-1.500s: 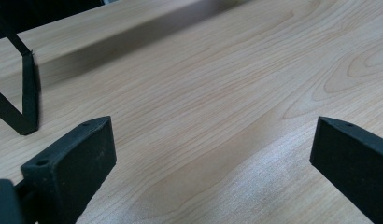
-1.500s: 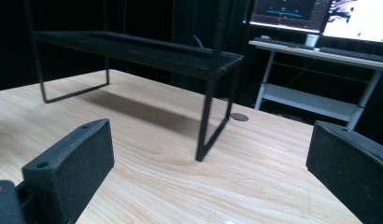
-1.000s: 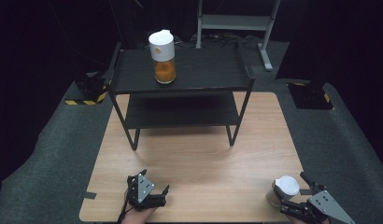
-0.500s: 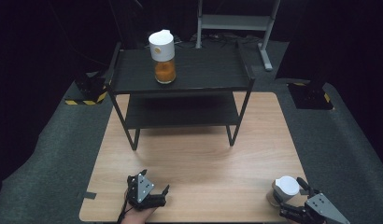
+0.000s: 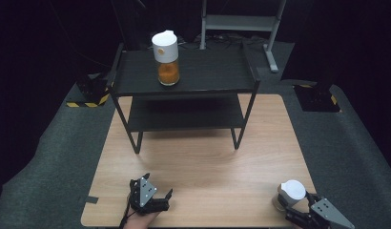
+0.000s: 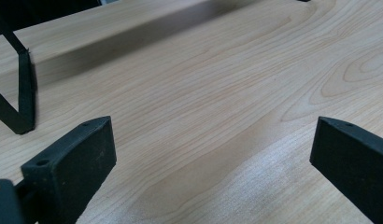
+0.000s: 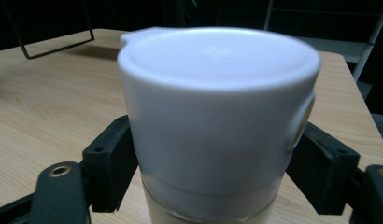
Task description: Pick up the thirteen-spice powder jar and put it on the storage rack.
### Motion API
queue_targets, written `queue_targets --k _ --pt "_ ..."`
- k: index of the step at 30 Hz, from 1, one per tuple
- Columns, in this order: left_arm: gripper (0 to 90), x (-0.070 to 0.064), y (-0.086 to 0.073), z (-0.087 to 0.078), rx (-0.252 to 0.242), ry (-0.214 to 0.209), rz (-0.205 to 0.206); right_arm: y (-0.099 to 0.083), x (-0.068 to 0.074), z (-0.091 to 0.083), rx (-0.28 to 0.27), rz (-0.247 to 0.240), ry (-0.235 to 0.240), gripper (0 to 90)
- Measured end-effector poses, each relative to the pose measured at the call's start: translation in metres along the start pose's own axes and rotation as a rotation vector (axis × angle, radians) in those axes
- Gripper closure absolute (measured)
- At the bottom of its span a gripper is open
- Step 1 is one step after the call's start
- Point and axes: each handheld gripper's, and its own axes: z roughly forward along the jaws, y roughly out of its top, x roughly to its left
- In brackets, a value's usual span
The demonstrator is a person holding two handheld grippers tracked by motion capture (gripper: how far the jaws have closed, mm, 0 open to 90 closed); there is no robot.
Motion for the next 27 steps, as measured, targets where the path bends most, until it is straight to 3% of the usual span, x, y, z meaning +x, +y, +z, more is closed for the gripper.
queue_targets --k 3,17,27 --pt "0.6 0.0004 -0.0003 0.0 -0.002 0.0 -0.003 -0.0045 -0.0037 0.0005 -0.007 0.016 0.015 29.3" --pt "0.6 0.0011 -0.0011 -0.0001 -0.006 -0.002 -0.009 -0.0047 -0.0035 0.0023 -0.019 0.026 0.0 30.1" --pt "0.6 0.0012 -0.0012 -0.0001 -0.008 -0.004 -0.003 0.0003 -0.0003 0.0048 -0.049 0.004 -0.012 30.2"
